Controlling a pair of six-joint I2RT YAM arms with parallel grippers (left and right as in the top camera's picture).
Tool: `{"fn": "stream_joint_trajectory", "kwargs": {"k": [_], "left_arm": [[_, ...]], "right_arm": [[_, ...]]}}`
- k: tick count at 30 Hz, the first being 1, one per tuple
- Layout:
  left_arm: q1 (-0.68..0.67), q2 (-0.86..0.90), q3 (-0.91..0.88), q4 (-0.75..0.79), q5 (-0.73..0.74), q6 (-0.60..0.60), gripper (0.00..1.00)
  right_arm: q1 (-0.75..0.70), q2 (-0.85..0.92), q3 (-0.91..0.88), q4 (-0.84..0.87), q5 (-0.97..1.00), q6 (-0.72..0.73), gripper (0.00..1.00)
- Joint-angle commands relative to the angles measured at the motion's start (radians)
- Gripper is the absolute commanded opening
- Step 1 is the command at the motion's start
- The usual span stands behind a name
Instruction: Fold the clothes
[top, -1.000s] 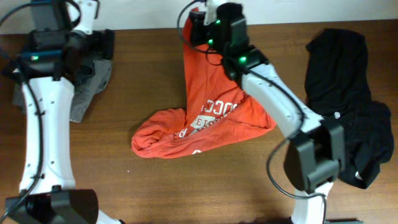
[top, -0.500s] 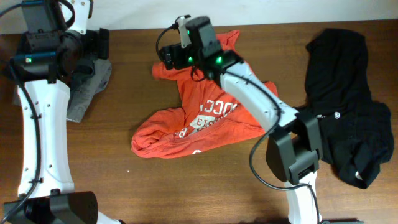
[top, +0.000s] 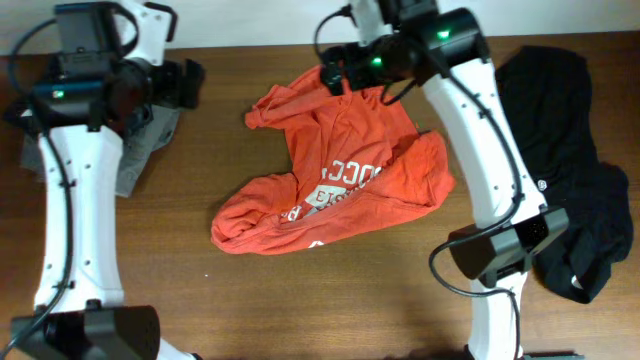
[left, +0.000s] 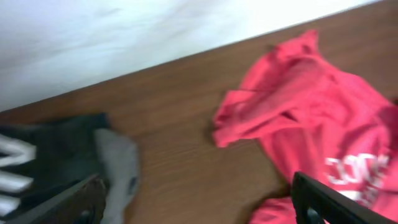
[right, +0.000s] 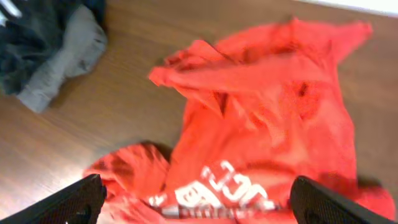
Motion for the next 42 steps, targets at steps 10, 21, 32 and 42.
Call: {"fn": "stream_joint_trajectory", "kwargs": {"k": [10,21,32,42], "left_arm": [[-0.177,0.176,0.014,0.008,0.082,0.013,0.94],[-0.188,0.200,0.014,0.032,0.083,0.013,0.95],[-0.192,0.200,0.014,-0.024,0.082,0.013,0.95],[-0.192,0.225,0.014,-0.027,0.082,0.013,0.95]], "right_arm": [[-0.076,-0.072,0.018,-0.227,-0.030,-0.012,1.00],[-0.121,-0.190,0.012,-0.352,0.076,-0.002,1.00],[-0.121,-0.324,-0.136,-0.352,0.253,0.113,0.99],[-0.111,-0.344,-0.661,-0.164,0.266,0.148,1.00]]}}
